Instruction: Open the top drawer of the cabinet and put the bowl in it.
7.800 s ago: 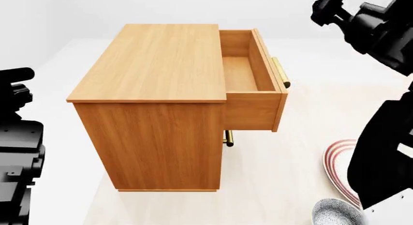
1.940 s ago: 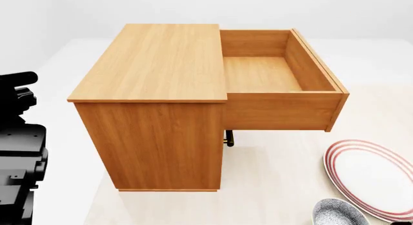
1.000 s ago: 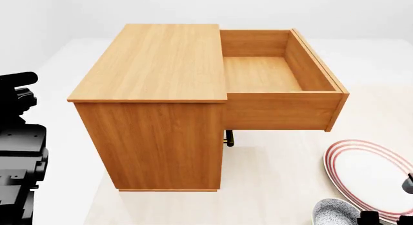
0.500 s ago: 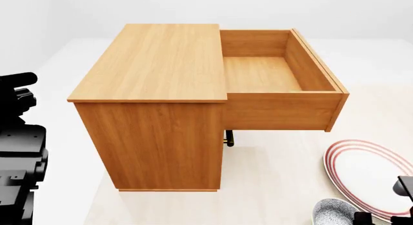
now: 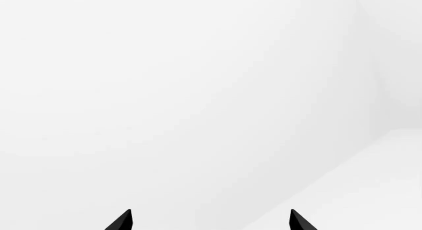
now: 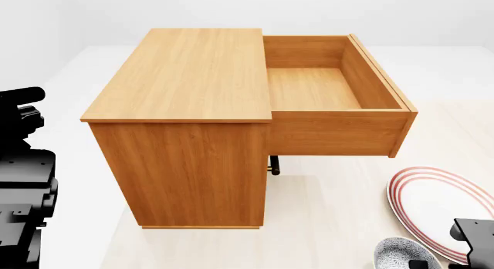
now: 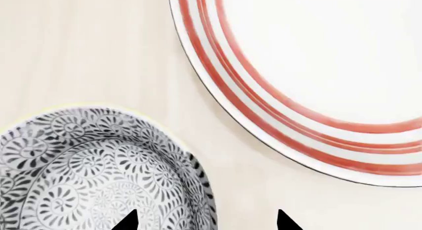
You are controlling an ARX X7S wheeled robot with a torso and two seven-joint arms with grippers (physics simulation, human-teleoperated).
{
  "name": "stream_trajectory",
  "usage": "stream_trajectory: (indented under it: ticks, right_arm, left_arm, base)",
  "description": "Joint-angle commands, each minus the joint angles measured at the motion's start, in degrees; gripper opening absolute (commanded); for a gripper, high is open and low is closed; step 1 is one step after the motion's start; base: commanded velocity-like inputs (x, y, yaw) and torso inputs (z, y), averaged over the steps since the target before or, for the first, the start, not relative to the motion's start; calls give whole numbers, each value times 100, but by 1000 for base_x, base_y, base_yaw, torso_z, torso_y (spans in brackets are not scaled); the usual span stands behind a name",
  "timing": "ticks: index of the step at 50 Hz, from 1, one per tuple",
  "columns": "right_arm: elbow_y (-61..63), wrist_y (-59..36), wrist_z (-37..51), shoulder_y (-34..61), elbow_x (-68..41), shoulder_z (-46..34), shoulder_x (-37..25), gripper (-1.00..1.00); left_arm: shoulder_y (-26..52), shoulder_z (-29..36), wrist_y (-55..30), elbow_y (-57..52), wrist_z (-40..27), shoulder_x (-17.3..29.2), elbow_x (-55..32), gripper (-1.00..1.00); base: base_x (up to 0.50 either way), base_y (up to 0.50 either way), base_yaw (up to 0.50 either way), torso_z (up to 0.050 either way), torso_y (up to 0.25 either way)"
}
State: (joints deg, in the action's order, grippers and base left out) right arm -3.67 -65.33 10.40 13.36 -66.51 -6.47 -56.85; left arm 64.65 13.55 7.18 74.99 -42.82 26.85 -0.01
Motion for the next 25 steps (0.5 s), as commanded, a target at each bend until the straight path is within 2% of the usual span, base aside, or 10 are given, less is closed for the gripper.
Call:
stream_trajectory:
  ticks: [1, 16, 17, 25]
  right_arm:
    - [-353, 107, -238, 280, 360, -423, 247, 100]
    - [-779, 448, -669, 416, 852, -896, 462, 100]
    - [-720, 480, -678, 389, 879, -917, 443, -100]
    - [-505, 500, -638, 320, 831, -863, 350, -100]
  left_arm:
    - [-8, -4, 9, 0, -6, -5, -2, 100]
    - [18, -4, 16, 0, 14, 0, -2, 100]
    - [23, -6, 18, 0, 15, 1, -3, 100]
    - [13, -21, 32, 0, 1, -5, -3, 100]
  base:
    - [0, 0, 0, 0, 0]
    - [3, 0, 2, 0, 0]
    - [0, 0, 7, 0, 0]
    - [6, 0, 5, 0, 0]
